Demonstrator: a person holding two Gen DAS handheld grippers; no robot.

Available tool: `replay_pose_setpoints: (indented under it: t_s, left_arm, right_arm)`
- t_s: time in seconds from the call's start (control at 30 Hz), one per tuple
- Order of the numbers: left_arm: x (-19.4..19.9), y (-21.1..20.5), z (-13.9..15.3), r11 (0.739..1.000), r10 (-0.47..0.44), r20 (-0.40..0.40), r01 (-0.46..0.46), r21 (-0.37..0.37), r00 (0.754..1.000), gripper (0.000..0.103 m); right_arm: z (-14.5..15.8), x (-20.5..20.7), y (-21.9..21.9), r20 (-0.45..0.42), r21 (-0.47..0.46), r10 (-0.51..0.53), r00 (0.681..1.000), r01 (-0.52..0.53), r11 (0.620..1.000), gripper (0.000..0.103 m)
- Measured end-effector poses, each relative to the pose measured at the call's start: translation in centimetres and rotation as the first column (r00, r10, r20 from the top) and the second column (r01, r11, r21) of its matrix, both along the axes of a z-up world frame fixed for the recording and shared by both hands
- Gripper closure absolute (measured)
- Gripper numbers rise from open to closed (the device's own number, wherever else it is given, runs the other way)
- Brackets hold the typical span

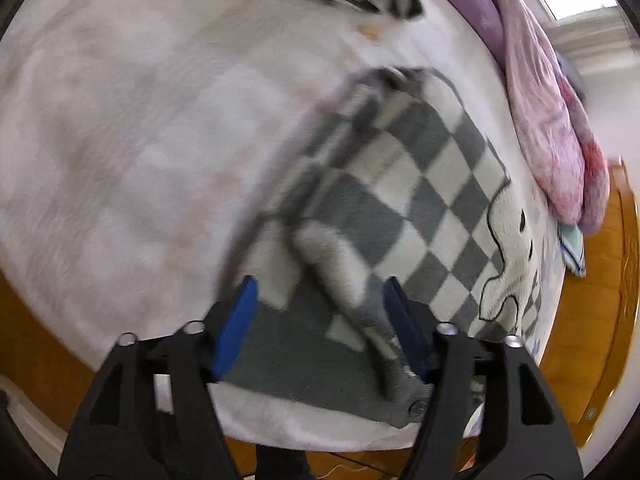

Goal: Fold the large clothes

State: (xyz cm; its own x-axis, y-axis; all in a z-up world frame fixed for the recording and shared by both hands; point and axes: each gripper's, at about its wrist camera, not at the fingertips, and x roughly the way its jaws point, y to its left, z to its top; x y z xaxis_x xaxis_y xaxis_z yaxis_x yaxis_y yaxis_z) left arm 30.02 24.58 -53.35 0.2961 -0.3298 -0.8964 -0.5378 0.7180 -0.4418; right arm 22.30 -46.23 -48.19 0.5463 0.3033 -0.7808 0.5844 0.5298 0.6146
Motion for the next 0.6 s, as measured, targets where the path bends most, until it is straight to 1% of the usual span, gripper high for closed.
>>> replay_pose_setpoints:
  t_s: [0.07, 0.1, 0.13, 0.2, 0.23, 0.27, 0.3, 0.33, 0.37, 0.4, 0.43, 0.47, 0.5, 0.53, 0.57, 0.6]
  left_arm:
    - [1.3, -0.9, -0.7, 0.999, -0.030, -0.004, 0.030, 0.012, 1.000, 0.031]
    - [1.8, -1.5, -1.3, 0.999, -0.037, -0.017, 0.037, 0.011, 0.999, 0.031]
    - [2.3, -1.8, -2.2, 0.999, -0.041, -0.034, 0.041, 0.004, 0.999, 0.031]
    - [3.0, -2.4, -3.9, 0.999, -0.046, -0.076, 0.048, 0.025, 0.996, 0.032]
    - [3.2, -2.7, -4.5, 0.998, -0.051, -0.091, 0.054, 0.037, 0.995, 0.034]
    - [3.3, -2.8, -4.9, 0.997, -0.053, -0.093, 0.058, 0.043, 0.994, 0.048]
    - [3.5, -3.1, -5.1, 0.997, -0.061, -0.085, 0.065, 0.044, 0.994, 0.056]
    - [3.6, -3.3, -5.1, 0.996, -0.072, -0.078, 0.076, 0.041, 0.994, 0.066]
    - [3.7, -3.5, -4.7, 0.995, -0.083, -0.070, 0.087, 0.053, 0.994, 0.085]
    - [3.8, -3.7, -4.3, 0.993, -0.097, -0.062, 0.101, 0.065, 0.993, 0.090]
    - [3.7, -3.8, -3.4, 0.990, -0.109, -0.054, 0.113, 0.082, 0.993, 0.090]
    - [3.7, -3.8, -2.6, 0.990, -0.110, -0.043, 0.113, 0.081, 0.993, 0.091]
    - [3.4, -3.5, -1.5, 0.991, -0.114, -0.024, 0.115, 0.075, 0.993, 0.091]
    - [2.8, -3.0, 0.0, 0.991, -0.111, 0.004, 0.111, 0.070, 0.994, 0.091]
    - [2.3, -2.6, 0.7, 0.992, -0.111, 0.014, 0.109, 0.070, 0.994, 0.091]
    - [1.8, -2.2, 1.3, 0.991, -0.114, 0.016, 0.112, 0.077, 0.993, 0.091]
  right_arm:
    - [-0.9, 1.1, 0.2, 0.015, 0.042, -0.035, 0.999, 0.034, 0.999, 0.036]
    - [-1.3, 1.8, -0.1, 0.006, 0.046, -0.050, 0.999, 0.050, 0.998, 0.036]
    - [-1.9, 2.4, -0.2, -0.010, 0.055, -0.078, 0.997, 0.078, 0.995, 0.036]
    - [-3.3, 3.2, -0.4, -0.024, 0.101, -0.108, 0.994, 0.110, 0.989, 0.036]
    - [-3.9, 3.8, -0.6, -0.030, 0.115, -0.125, 0.992, 0.127, 0.985, 0.036]
    - [-4.4, 4.2, -0.7, -0.032, 0.122, -0.123, 0.992, 0.126, 0.985, 0.037]
    - [-4.9, 5.1, -0.8, -0.044, 0.113, -0.100, 0.994, 0.105, 0.988, 0.052]
    - [-4.8, 5.5, -0.8, -0.053, 0.085, -0.072, 0.996, 0.077, 0.993, 0.065]
    - [-4.4, 6.1, -0.7, -0.060, 0.044, -0.027, 0.998, 0.030, 0.999, 0.070]
    - [-3.6, 6.4, -0.6, -0.066, -0.009, 0.011, 0.998, -0.012, 1.000, 0.079]
    - [-2.8, 6.7, -0.5, -0.060, -0.049, 0.054, 0.997, -0.057, 0.997, 0.082]
    - [-2.2, 6.9, -0.3, -0.056, -0.080, 0.090, 0.994, -0.095, 0.992, 0.083]
    - [-0.9, 6.8, -0.2, -0.043, -0.115, 0.134, 0.990, -0.138, 0.984, 0.085]
    - [0.2, 6.3, -0.2, -0.022, -0.126, 0.159, 0.987, -0.160, 0.979, 0.085]
    - [1.1, 5.7, -0.2, -0.012, -0.127, 0.177, 0.984, -0.177, 0.976, 0.086]
    - [1.6, 5.2, -0.2, -0.019, -0.142, 0.198, 0.980, -0.199, 0.970, 0.086]
